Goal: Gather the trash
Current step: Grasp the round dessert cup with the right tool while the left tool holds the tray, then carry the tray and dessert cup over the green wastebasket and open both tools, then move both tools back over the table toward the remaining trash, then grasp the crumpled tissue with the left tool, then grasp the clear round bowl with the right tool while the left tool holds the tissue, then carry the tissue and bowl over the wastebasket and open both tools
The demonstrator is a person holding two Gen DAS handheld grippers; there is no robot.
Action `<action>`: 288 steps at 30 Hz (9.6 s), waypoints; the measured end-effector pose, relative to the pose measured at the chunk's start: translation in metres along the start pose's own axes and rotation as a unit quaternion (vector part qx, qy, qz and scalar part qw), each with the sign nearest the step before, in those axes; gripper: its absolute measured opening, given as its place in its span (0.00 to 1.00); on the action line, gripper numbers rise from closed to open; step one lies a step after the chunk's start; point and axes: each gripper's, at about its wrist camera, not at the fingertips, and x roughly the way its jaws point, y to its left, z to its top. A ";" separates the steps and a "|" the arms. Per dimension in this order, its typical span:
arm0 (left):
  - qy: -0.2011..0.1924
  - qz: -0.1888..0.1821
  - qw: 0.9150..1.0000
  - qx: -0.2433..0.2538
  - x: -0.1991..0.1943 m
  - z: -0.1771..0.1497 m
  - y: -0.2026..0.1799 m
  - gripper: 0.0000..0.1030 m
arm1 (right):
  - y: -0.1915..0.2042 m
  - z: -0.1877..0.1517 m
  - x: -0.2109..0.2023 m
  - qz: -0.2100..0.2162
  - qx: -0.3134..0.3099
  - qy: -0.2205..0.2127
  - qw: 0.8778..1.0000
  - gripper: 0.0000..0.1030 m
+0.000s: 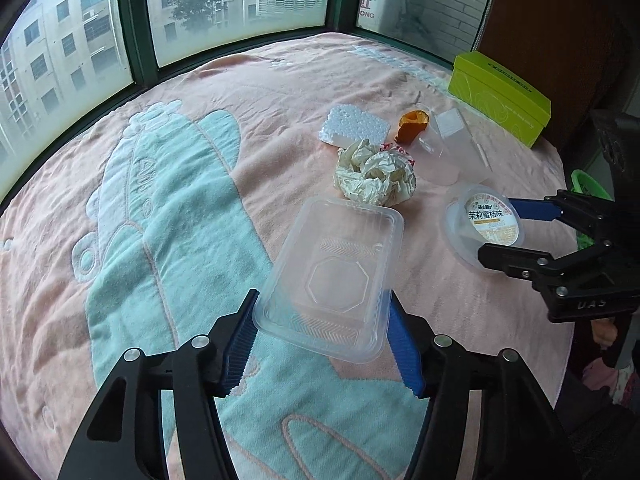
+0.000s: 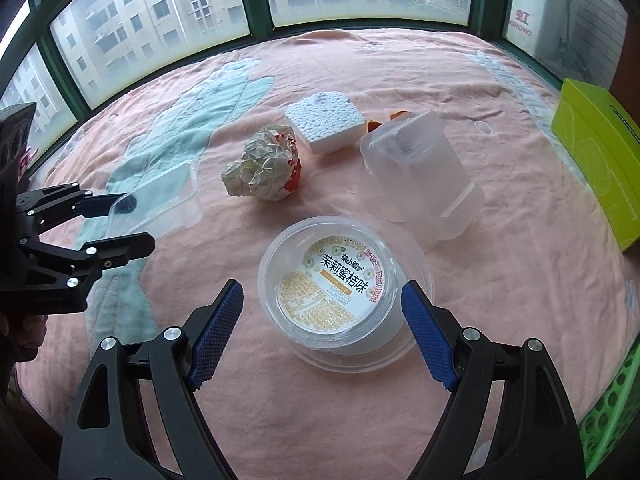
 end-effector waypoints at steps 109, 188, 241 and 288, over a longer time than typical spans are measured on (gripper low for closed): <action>0.029 -0.169 0.968 0.183 0.008 0.059 -0.419 0.76 | -0.281 -0.216 -0.271 -0.177 0.322 -0.151 0.918 0.75; -0.030 0.044 0.986 -0.161 0.026 0.074 -0.041 0.23 | -0.069 -0.043 -0.077 0.015 0.060 -0.048 0.997 0.86; -0.086 0.050 0.977 -0.189 -0.059 0.039 -0.043 0.23 | -0.021 -0.024 -0.041 0.012 0.008 -0.034 0.999 0.88; -0.090 -0.073 0.993 -0.028 -0.056 0.082 -0.251 0.23 | -0.208 -0.144 -0.205 -0.146 0.227 -0.111 0.957 0.88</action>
